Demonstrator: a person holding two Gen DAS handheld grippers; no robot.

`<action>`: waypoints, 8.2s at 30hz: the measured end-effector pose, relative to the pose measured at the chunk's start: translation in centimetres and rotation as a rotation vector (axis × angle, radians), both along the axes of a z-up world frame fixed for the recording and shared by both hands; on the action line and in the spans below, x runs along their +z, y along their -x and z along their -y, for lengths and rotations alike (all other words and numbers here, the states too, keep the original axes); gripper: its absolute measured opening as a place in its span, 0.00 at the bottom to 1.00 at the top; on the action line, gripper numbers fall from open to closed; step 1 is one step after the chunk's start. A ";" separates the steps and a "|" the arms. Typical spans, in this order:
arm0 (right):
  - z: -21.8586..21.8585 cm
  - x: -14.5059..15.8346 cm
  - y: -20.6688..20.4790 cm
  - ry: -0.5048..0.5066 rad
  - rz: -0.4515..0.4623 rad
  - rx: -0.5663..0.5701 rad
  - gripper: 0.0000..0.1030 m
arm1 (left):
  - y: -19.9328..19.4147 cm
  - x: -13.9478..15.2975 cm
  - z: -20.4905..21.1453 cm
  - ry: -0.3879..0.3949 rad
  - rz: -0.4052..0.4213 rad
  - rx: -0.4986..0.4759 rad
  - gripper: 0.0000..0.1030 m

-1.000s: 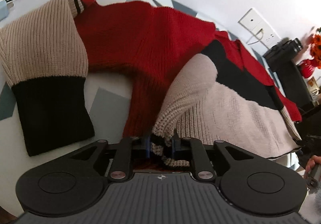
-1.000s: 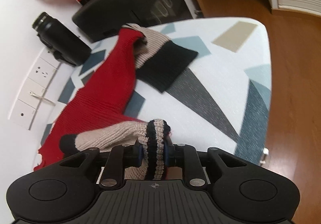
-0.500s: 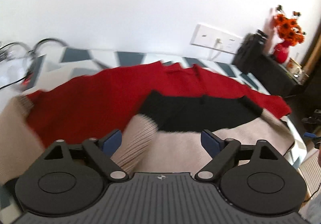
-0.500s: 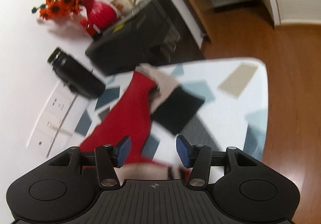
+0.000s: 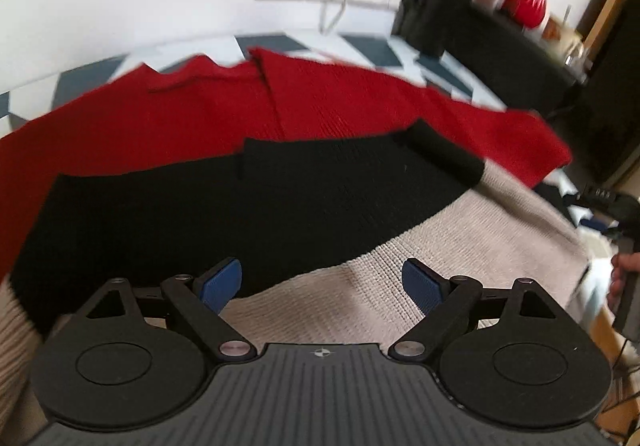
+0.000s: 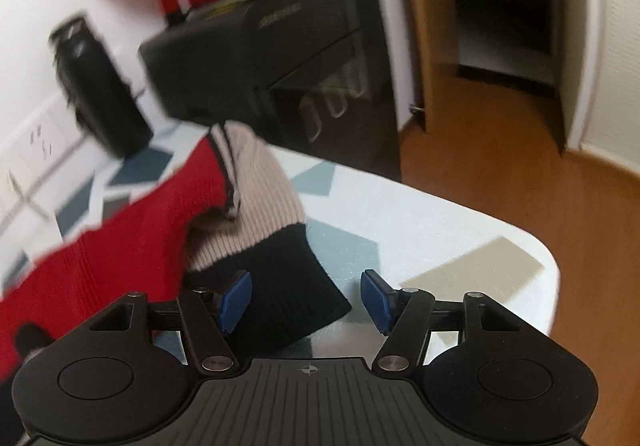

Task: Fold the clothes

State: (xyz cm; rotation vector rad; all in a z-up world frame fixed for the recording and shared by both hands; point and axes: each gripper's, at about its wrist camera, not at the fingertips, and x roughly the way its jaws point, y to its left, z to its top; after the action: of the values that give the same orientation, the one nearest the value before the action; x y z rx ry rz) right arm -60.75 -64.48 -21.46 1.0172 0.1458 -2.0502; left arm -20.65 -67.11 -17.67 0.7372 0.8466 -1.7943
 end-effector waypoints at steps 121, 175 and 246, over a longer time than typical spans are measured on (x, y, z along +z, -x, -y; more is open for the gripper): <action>10.8 1.6 -16.8 -0.046 0.055 0.699 0.13 | -16.1 -0.2 -2.3 0.066 0.034 0.296 0.16; 0.0 16.7 -15.9 0.270 0.038 0.518 0.69 | -18.5 6.7 -5.5 0.102 -0.360 0.211 0.89; 19.9 3.6 -12.7 0.088 0.096 0.579 0.15 | -16.1 -1.5 5.6 0.037 -0.157 0.540 0.13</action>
State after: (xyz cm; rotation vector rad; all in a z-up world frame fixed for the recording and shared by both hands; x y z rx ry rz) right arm -48.08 -84.39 -17.85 0.8895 0.2633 -1.4680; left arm -4.51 -72.66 -19.13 0.3016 1.0009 -1.3852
